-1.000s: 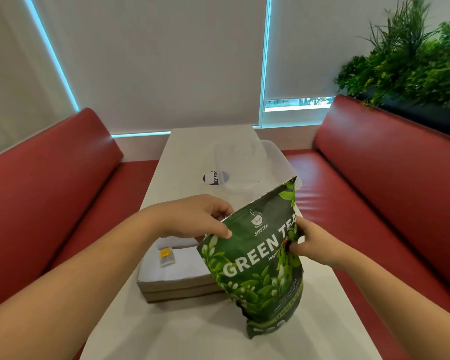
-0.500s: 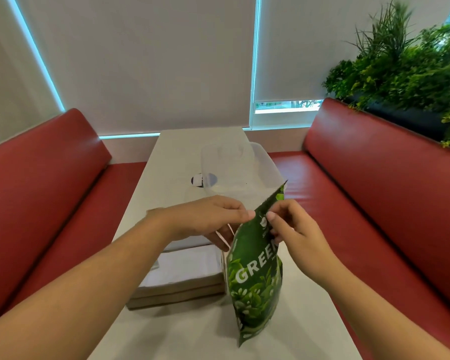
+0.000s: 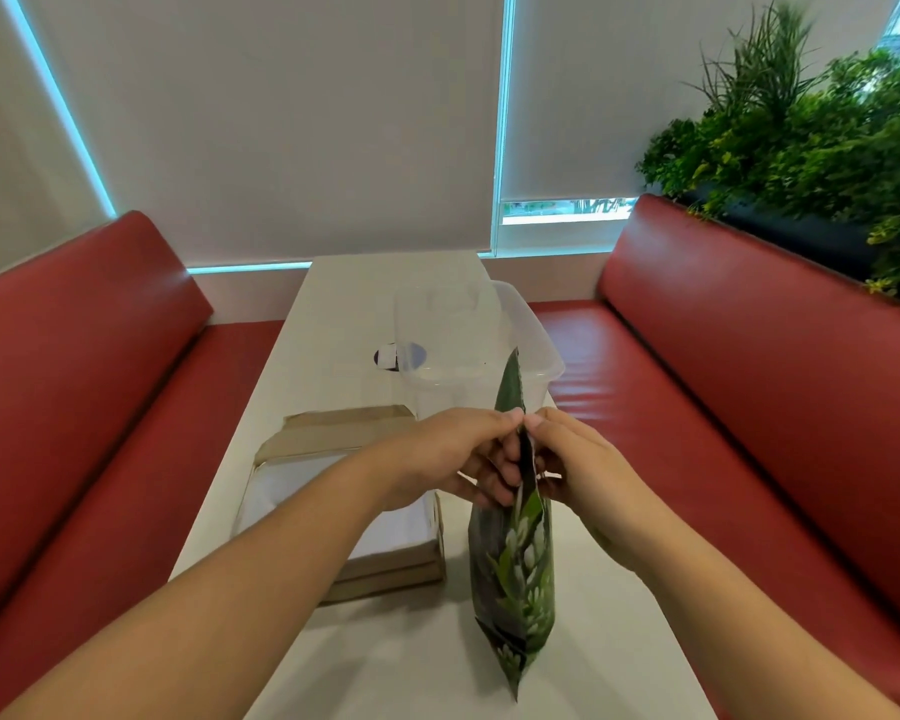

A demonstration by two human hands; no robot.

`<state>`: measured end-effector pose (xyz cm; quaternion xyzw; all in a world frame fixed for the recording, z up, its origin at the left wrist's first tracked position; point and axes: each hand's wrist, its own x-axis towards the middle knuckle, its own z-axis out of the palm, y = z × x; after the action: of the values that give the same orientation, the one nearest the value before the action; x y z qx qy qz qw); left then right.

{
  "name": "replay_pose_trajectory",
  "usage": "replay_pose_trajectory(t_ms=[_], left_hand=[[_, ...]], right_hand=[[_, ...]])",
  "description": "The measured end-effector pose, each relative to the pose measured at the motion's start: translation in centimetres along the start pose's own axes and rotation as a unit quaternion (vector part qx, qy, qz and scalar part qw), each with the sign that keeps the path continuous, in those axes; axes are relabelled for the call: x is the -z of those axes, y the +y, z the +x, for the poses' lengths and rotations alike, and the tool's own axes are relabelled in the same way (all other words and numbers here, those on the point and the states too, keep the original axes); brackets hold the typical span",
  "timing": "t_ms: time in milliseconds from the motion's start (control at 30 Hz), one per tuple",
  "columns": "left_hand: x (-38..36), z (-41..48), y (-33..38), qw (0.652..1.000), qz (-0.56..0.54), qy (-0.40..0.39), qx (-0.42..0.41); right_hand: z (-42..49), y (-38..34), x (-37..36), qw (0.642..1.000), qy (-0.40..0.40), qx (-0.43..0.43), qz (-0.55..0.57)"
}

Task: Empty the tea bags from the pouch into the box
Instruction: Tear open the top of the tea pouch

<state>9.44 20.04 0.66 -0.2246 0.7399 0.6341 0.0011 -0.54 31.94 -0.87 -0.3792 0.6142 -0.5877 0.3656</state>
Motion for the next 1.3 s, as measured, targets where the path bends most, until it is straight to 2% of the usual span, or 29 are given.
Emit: replay_pose_trajectory(t_ms=[233, 567, 767, 967, 1067, 1167, 1300], left_hand=[[-0.2, 0.2, 0.2, 1.000, 0.018, 0.020, 0.006], [-0.6, 0.2, 0.8, 0.998, 0.065, 0.017, -0.014], [-0.6, 0.0, 0.7, 0.997, 0.060, 0.011, -0.043], [-1.2, 0.4, 0.2, 0.991, 0.075, 0.074, -0.078], [-1.3, 0.5, 0.1, 0.983, 0.112, 0.114, -0.090], [-1.1, 0.4, 0.3, 0.969, 0.164, 0.150, -0.105], [-0.4, -0.2, 1.1, 0.955, 0.238, 0.149, -0.100]], right_hand=[[0.0, -0.1, -0.1, 1.000, -0.005, -0.006, -0.024], [0.6, -1.0, 0.8, 0.987, 0.008, -0.009, -0.162], [0.5, -0.5, 1.5, 0.991, -0.033, -0.027, -0.130], [1.0, -0.6, 1.1, 0.978, -0.005, -0.029, -0.208], [0.7, -1.0, 0.8, 0.943, 0.053, 0.025, -0.327], [0.3, -1.8, 1.2, 0.881, 0.097, 0.073, -0.457], [0.5, -2.4, 2.3, 0.826, 0.115, 0.087, -0.545]])
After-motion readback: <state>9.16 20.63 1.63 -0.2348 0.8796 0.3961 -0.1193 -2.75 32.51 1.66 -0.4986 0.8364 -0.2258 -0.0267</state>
